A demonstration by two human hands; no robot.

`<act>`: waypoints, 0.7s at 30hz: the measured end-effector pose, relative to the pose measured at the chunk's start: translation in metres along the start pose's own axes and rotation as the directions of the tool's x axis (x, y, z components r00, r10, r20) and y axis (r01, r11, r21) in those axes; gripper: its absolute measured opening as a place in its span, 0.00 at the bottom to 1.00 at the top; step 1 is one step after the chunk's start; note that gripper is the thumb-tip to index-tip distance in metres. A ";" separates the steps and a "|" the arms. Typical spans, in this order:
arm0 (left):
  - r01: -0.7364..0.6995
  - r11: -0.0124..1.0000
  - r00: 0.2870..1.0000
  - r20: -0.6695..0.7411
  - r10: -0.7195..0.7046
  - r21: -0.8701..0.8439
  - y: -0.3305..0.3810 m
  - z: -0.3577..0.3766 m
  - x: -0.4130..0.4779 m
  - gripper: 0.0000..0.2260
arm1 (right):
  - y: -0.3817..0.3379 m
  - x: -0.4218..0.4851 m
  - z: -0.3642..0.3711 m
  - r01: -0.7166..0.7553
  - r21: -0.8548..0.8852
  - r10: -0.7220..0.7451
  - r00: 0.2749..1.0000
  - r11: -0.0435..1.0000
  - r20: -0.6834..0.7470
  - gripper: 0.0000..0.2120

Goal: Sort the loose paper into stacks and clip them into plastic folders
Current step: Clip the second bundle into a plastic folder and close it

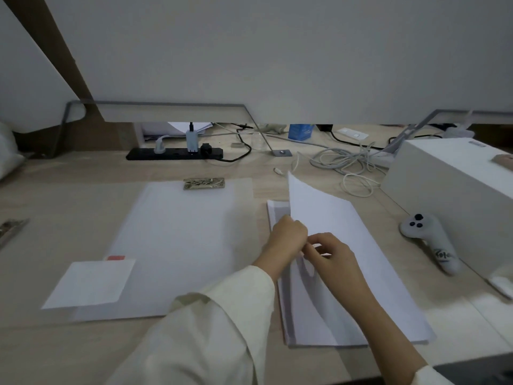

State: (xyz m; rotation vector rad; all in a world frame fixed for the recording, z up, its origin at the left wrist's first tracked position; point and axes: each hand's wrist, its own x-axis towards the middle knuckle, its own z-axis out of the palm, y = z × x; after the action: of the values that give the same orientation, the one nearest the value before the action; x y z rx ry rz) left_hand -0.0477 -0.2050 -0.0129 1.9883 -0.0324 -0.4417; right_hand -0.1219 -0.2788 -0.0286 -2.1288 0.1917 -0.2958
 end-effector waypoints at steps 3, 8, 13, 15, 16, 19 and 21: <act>-0.095 0.994 0.994 -0.067 0.091 -0.061 0.007 -0.006 -0.013 0.15 | 0.000 -0.001 -0.027 0.025 0.070 -0.020 0.997 0.997 -0.068 0.07; -0.335 0.916 0.941 -0.122 0.314 -0.221 0.038 -0.032 -0.053 0.14 | -0.002 0.011 -0.088 -0.122 0.315 0.219 0.931 0.941 -0.292 0.26; -0.516 0.770 0.856 -0.179 0.486 -0.375 0.059 -0.082 -0.086 0.10 | -0.024 0.020 -0.098 -0.172 0.550 0.191 0.981 0.817 0.023 0.26; -0.541 0.744 0.841 -0.228 0.491 -0.393 0.059 -0.107 -0.090 0.10 | -0.040 0.021 -0.089 -0.184 0.596 0.133 0.983 0.782 0.129 0.19; -0.545 0.743 0.838 -0.258 0.480 -0.388 0.056 -0.119 -0.089 0.10 | -0.050 0.023 -0.084 -0.191 0.625 0.115 0.980 0.757 0.161 0.18; -0.533 0.755 0.841 -0.340 0.422 -0.382 0.040 -0.157 -0.086 0.11 | -0.077 0.029 -0.061 -0.192 0.676 0.077 0.977 0.712 0.197 0.13; -0.509 0.775 0.849 -0.369 0.379 -0.375 0.026 -0.178 -0.082 0.11 | -0.089 0.033 -0.042 -0.176 0.663 0.039 0.976 0.727 0.216 0.11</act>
State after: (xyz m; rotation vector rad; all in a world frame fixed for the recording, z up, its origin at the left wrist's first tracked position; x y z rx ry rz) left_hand -0.0628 -0.0447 0.1018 1.4806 -0.2082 0.1410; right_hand -0.1001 -0.2725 0.0729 -1.3858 0.0751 -0.0674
